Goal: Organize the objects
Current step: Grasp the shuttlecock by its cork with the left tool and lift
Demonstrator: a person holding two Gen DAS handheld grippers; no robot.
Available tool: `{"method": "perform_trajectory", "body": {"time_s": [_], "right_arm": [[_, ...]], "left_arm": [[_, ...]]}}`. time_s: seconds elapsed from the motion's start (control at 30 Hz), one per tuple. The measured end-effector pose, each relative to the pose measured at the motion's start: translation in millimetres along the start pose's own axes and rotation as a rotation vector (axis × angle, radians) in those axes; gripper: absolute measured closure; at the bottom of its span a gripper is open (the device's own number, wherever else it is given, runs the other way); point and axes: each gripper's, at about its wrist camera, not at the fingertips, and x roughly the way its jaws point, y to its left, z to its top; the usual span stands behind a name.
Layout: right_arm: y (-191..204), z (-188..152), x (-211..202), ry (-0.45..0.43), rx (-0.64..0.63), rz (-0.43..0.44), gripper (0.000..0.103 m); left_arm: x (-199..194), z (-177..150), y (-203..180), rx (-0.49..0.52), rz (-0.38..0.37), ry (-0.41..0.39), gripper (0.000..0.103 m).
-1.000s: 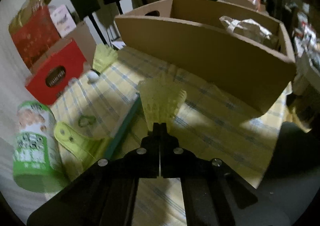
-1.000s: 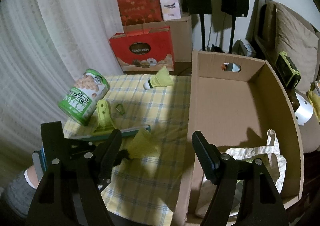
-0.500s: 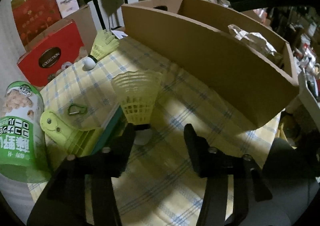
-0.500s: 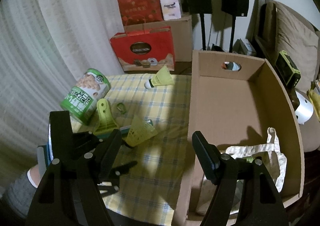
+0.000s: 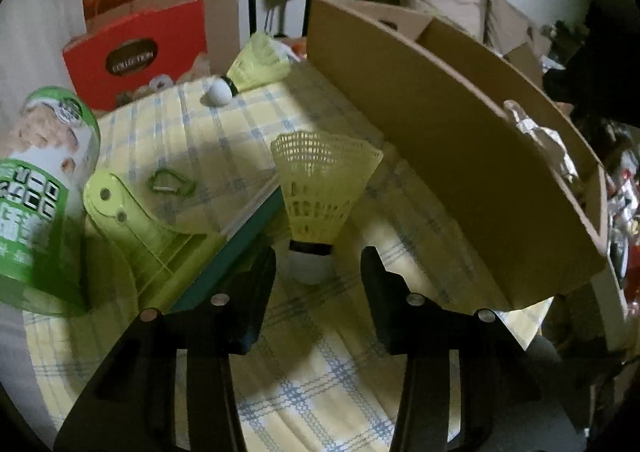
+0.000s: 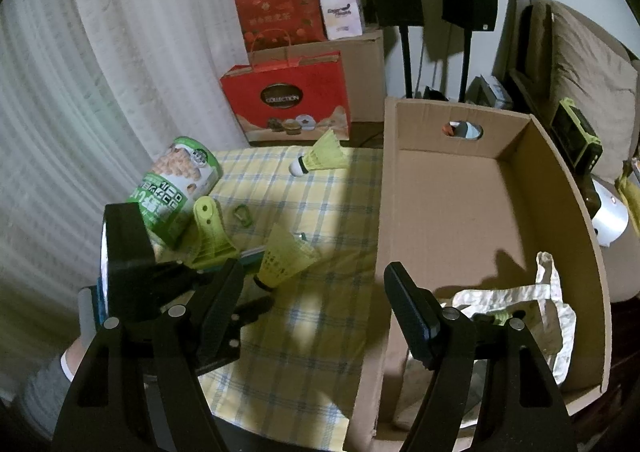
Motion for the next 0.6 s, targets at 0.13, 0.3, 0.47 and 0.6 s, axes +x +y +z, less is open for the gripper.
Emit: {"method": "perform_trajectory", "body": {"time_s": [0.13,0.3,0.47,0.6], "right_arm": [[0.9,-0.8,1.0,0.001,0.0,0.002,0.029],[0.1,-1.4,1.4,0.004,0.001,0.001,0.029],[-1.3,-2.1,1.0,0.004,0.005,0.001,0.029],[-4.2,-3.0,1.9,0.004,0.008,0.001,0.029]], "left_arm": [[13.8,0.8,-9.5,0.024,0.03,0.049,0.078],[22.7,5.4,-13.5,-0.002,0.038,0.065,0.078],[24.1,9.0,-18.0,0.01,0.037,0.058,0.065],[31.5,14.2,-21.6,0.02,0.056,0.073,0.069]]}}
